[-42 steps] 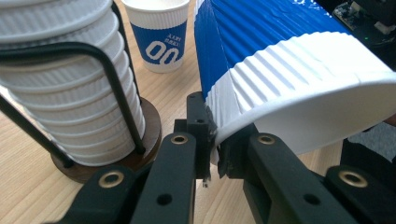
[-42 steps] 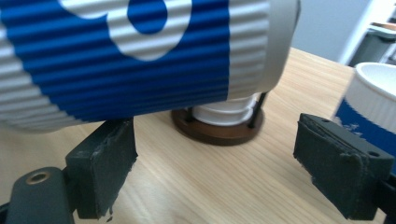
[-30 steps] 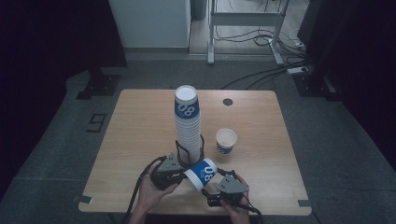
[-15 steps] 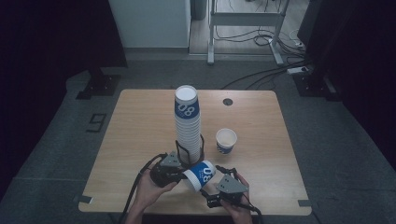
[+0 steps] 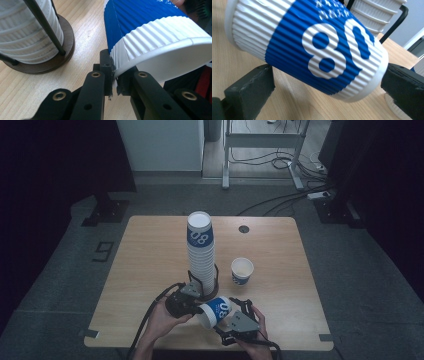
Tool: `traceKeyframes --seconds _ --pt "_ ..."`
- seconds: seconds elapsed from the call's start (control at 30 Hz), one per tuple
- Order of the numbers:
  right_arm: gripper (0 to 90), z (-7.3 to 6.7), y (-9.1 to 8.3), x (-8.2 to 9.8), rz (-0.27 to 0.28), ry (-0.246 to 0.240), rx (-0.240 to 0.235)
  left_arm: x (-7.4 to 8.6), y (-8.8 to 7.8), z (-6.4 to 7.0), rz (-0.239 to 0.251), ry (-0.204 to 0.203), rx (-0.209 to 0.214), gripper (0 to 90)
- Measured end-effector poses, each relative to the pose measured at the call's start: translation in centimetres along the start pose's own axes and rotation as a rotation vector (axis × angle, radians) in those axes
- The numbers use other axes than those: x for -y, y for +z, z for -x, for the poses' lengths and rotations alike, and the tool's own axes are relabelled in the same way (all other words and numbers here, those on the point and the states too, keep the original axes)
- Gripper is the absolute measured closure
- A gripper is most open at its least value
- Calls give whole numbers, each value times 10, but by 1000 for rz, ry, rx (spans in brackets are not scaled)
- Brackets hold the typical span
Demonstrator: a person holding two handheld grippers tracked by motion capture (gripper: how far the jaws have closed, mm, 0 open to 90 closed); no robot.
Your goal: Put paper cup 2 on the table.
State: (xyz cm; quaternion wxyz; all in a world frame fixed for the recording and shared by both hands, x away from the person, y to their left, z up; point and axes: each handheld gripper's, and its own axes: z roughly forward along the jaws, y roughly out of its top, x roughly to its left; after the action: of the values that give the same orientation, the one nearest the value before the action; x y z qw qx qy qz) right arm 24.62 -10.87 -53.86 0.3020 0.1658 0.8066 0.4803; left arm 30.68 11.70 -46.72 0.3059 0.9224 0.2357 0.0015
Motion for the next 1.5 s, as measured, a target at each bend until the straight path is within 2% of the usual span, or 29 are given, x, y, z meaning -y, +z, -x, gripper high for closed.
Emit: traceKeyframes --seconds 0.1,0.13,0.17,0.23,0.27,0.33,0.43,0.53,0.6,0.67,0.73,0.77,0.8,0.93,1.07,1.2,1.3,1.37,1.5 --pt "0 -1 2 1 0 -49 -16 -3 4 0 -30 -7 -1 838" --pt "0 -1 2 2 16 -92 -10 -3 4 0 -32 -9 0 837" --pt "0 -3 2 2 26 -116 -8 -4 5 1 -26 -5 7 837" --pt "0 -4 2 1 38 -113 -36 -5 5 1 -24 -7 6 838" --pt "0 -6 2 0 38 -122 -35 -5 5 1 -20 -10 13 838" --pt "0 -7 3 0 34 -107 -30 -4 4 1 5 -18 12 842" --pt "0 -6 3 0 43 -80 -6 -3 5 0 50 -49 56 852" --pt "1 -9 7 -3 12 -62 8 -5 7 0 42 -56 41 855" --pt "15 -13 9 -5 27 -75 11 -6 9 1 49 -62 45 858" --pt "9 -16 10 -8 47 -81 -6 -7 12 3 59 -68 54 858" --pt "16 -20 12 -12 44 -120 19 -7 12 3 64 -82 53 860" --pt "22 -20 13 -14 36 -112 24 -7 12 2 69 -85 54 862" --pt "30 -20 15 -14 32 -85 20 -6 11 2 75 -87 54 863" --pt "92 -18 14 -13 31 -64 10 -6 11 1 96 -100 62 864" --pt "95 -16 13 -13 43 -23 -2 -6 11 1 131 -115 65 863" --pt "95 -14 13 -13 60 16 -16 -6 10 2 142 -118 58 863" --pt "106 -14 11 -14 67 -6 -6 -7 10 3 144 -123 66 862" --pt "113 -14 9 -15 96 3 -18 -7 10 3 144 -121 71 860" --pt "123 -14 8 -16 100 5 -23 -7 10 2 145 -119 73 853"
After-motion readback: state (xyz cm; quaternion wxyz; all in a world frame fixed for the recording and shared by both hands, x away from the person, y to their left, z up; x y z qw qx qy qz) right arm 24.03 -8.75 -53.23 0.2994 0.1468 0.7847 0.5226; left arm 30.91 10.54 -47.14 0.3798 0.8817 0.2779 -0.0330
